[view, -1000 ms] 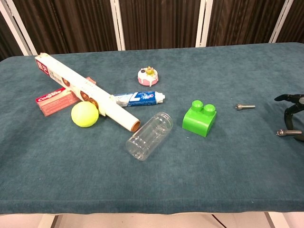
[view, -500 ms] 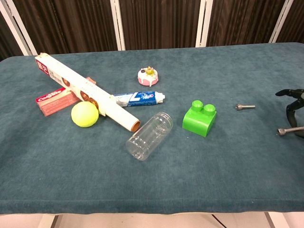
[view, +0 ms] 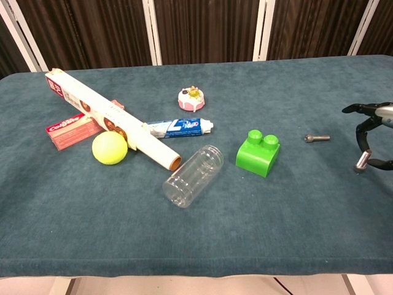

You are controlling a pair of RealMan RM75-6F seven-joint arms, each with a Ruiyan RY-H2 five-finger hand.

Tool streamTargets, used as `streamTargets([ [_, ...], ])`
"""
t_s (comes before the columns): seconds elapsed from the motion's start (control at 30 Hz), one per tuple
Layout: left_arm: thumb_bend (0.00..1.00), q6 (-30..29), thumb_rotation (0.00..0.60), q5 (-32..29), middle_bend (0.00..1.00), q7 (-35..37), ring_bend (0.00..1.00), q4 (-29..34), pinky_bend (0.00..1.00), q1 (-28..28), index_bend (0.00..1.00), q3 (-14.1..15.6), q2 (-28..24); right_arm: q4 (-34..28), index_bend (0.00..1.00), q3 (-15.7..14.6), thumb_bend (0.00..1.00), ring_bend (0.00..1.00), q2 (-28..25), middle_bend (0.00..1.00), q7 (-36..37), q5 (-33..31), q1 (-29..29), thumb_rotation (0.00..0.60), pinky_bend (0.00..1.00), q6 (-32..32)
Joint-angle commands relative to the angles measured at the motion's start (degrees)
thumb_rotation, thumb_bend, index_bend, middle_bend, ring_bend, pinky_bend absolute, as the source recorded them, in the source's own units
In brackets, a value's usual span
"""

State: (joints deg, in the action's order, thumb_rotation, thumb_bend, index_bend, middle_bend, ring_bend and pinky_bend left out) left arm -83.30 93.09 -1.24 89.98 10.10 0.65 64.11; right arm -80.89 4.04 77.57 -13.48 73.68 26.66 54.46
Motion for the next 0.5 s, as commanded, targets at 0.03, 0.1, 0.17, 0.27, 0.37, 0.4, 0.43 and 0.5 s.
streamTargets([
  [0.03, 0.34, -0.1, 0.6, 0.0, 0.0, 0.1, 0.0, 0.0, 0.07, 0.0, 0.0, 0.0, -0.1, -0.1, 0.58, -0.1, 0.31, 0.0, 0.3, 0.0, -0.9, -0.7, 0.2, 0.6, 0.0, -0.3],
  [0.1, 0.34, -0.2, 0.6, 0.0, 0.0, 0.2, 0.0, 0.0, 0.07, -0.1, 0.0, 0.0, -0.1, -0.1, 0.57, -0.2, 0.31, 0.0, 0.4, 0.0, -1.5, -1.3, 0.3, 0.6, 0.0, -0.5],
  [0.17, 0.34, -0.3, 0.6, 0.1, 0.0, 0.3, 0.0, 0.0, 0.07, -0.1, 0.0, 0.0, -0.1, -0.1, 0.55, -0.2, 0.31, 0.0, 0.4, 0.0, -1.7, -1.7, 0.3, 0.6, 0.0, -0.6],
  [0.27, 0.34, -0.4, 0.6, 0.1, 0.0, 0.4, 0.0, -0.1, 0.07, -0.2, 0.0, 0.0, -0.1, -0.3, 0.47, -0.2, 0.31, 0.0, 0.2, 0.0, -1.8, -2.3, 0.3, 0.6, 0.0, -0.7],
  [0.37, 0.34, -0.4, 0.6, 0.1, 0.0, 0.4, 0.0, -0.1, 0.07, -0.2, 0.0, 0.0, -0.1, -1.0, 0.4, -0.2, 0.31, 0.0, -0.3, 0.0, -1.8, -2.7, 0.2, 0.6, 0.0, -0.5],
  [0.4, 0.34, -0.4, 0.6, 0.1, 0.0, 0.4, 0.0, 0.0, 0.07, -0.2, 0.0, 0.0, -0.1, -1.2, 0.4, -0.3, 0.31, 0.0, -0.5, 0.0, -1.9, -2.7, 0.1, 0.6, 0.0, -0.3],
  [0.43, 0.34, -0.4, 0.6, 0.1, 0.0, 0.4, 0.0, 0.0, 0.07, -0.2, 0.0, 0.0, -0.1, -1.5, 0.38, -0.3, 0.31, 0.0, -0.8, 0.0, -2.0, -2.7, 0.0, 0.6, 0.0, 0.0],
  [0.5, 0.34, -0.4, 0.6, 0.1, 0.0, 0.4, 0.0, 0.0, 0.07, -0.2, 0.0, 0.0, -0.1, -2.0, 0.36, -0.2, 0.31, 0.0, -1.4, 0.0, -2.2, -2.8, -0.3, 0.6, 0.0, 0.9],
])
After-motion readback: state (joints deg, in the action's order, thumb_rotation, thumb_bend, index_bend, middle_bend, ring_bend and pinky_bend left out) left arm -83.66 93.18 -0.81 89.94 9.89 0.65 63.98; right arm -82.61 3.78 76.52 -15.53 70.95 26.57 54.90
